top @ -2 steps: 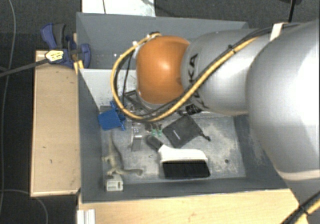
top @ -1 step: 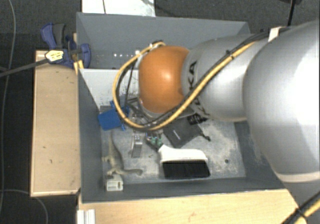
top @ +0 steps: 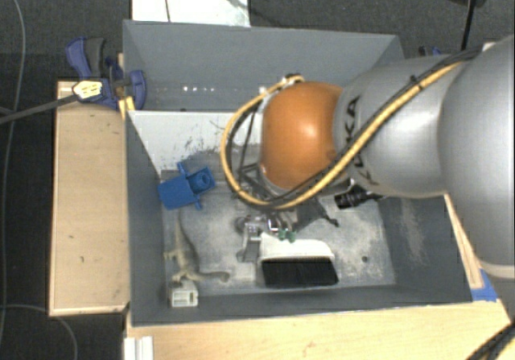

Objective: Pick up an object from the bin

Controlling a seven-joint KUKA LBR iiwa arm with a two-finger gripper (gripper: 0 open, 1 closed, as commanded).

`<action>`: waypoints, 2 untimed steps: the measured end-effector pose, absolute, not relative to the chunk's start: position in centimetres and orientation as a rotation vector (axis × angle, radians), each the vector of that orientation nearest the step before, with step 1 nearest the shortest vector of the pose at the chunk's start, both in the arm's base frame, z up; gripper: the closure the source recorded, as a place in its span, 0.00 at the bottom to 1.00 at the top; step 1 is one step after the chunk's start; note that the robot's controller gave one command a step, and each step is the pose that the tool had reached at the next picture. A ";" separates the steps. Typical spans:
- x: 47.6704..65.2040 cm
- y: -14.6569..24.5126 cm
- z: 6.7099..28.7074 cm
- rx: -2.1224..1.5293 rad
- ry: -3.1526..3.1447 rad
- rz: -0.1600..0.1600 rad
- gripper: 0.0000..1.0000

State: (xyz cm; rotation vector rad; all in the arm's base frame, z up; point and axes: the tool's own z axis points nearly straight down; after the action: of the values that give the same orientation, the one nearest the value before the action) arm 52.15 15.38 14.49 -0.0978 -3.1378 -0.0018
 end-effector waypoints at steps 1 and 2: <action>51.8 12.6 14.6 0.013 -3.146 0.000 0.00; 53.0 9.9 12.6 0.034 -3.142 -0.006 0.00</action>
Offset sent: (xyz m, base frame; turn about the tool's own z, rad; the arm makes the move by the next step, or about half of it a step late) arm 0.0194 -0.0860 -0.0332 -0.0628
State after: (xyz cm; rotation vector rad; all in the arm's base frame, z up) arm 52.98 9.92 12.58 0.0338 -3.1417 -0.0064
